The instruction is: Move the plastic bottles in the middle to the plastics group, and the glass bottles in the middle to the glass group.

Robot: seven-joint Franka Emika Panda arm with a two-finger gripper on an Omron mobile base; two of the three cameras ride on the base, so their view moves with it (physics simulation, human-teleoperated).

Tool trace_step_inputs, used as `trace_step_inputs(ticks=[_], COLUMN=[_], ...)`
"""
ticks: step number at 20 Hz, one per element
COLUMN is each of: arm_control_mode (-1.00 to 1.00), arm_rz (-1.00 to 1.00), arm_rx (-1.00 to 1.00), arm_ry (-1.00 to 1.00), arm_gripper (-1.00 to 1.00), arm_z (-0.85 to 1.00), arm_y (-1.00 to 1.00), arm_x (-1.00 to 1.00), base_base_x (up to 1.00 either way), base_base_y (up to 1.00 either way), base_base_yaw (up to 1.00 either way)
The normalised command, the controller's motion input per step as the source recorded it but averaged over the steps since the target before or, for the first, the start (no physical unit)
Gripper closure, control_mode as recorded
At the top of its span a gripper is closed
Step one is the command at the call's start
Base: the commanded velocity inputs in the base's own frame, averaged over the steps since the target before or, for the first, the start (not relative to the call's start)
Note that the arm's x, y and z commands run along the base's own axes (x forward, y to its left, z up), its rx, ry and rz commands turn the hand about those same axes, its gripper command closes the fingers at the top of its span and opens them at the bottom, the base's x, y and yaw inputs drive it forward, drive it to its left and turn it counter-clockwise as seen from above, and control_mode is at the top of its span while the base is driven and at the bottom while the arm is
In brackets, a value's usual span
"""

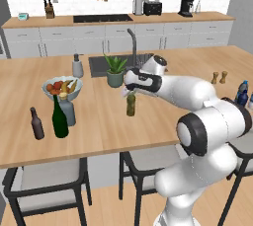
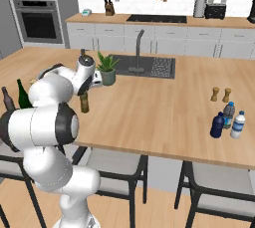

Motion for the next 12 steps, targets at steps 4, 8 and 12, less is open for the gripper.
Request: trace_step_inputs(ticks=[4, 8, 12], arm_control_mode=[-1.00, -1.00, -1.00], arm_rz=[0.22, 0.24, 0.24], arm_rx=[0.00, 0.00, 0.01], arm_ry=[0.00, 0.00, 0.00], arm_gripper=[1.00, 1.00, 1.00], arm_z=[-0.31, -0.18, -0.09], arm_y=[0.83, 0.79, 0.69], arm_x=[0.00, 0.00, 0.00], base_base_x=[0.00, 0.00, 0.00], base_base_y=[0.00, 0.00, 0.00], base_base_yaw=[0.00, 0.00, 0.00])
